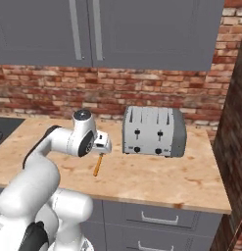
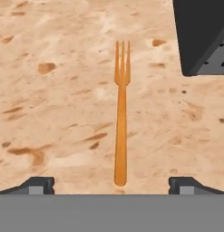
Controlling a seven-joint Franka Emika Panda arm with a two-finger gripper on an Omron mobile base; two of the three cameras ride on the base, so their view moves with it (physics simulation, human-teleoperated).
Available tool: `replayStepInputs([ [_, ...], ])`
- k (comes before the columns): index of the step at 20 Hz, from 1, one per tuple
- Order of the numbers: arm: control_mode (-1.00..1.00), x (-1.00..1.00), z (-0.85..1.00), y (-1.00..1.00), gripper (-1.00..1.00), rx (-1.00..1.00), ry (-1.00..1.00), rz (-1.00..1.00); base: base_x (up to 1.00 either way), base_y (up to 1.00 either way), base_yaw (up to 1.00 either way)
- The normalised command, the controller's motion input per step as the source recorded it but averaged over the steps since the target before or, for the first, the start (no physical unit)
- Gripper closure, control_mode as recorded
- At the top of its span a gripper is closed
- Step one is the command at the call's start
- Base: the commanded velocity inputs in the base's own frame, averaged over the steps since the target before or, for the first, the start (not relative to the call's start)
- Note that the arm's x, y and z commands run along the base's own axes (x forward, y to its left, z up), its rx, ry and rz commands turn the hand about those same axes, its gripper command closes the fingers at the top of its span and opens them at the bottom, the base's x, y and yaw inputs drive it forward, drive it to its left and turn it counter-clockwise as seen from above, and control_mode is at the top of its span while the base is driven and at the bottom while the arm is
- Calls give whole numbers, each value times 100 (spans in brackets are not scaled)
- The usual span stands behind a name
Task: Take the fork and place it on the left side of the plate. Then take the spoon and place it on the right side of the plate. Make sure they're directly next to the plate.
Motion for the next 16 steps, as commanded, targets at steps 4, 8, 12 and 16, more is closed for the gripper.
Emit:
replayStepInputs([
  [4,-100,59,-56,-7,-100,0,12,0,0,0,0],
  [8,-100,72,-61,1,-100,0,14,-1,0,0,0],
  [12,-100,65,-53,8,-100,0,12,-2,0,0,0],
  [16,-100,42,-40,5,-100,0,6,-1,0,0,0],
])
